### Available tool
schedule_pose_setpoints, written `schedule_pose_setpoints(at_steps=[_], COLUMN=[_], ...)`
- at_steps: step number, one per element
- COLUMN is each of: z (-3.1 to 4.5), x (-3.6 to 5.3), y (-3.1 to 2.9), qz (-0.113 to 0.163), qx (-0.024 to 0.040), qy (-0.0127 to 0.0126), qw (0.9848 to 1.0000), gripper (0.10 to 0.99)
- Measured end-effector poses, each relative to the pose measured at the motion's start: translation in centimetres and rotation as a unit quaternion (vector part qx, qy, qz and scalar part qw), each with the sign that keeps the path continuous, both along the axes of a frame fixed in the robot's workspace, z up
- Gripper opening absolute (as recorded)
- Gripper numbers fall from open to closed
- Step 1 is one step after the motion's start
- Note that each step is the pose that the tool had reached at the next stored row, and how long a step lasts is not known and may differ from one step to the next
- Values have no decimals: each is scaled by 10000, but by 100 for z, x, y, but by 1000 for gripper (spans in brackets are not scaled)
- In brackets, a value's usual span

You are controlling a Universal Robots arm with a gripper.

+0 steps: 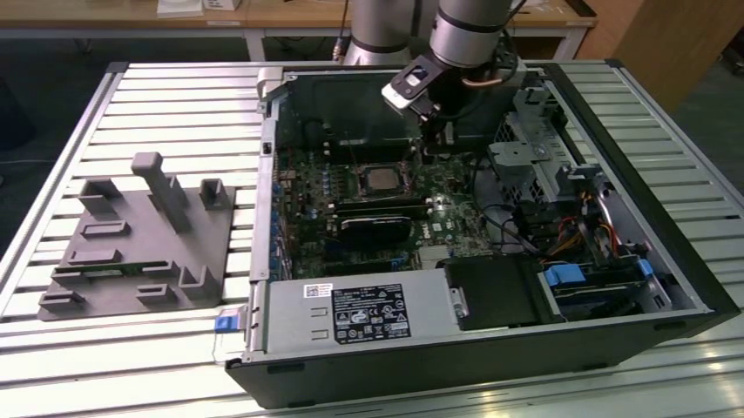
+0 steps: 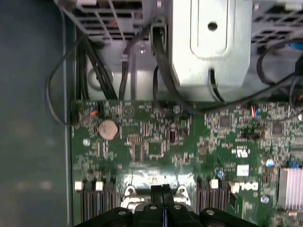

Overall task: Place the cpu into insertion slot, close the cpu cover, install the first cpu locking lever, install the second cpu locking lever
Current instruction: 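Close the cpu cover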

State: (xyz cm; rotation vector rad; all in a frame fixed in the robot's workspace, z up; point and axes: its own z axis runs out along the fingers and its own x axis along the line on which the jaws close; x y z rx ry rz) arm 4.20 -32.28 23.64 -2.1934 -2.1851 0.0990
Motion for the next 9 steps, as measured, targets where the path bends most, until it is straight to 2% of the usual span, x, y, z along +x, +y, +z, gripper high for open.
schedule_pose_setpoints(at_steps=[9], z=[-3], x=[-202], y=[0], qz=[0], qx=[1], qy=[-52], qw=[10000], gripper=[106])
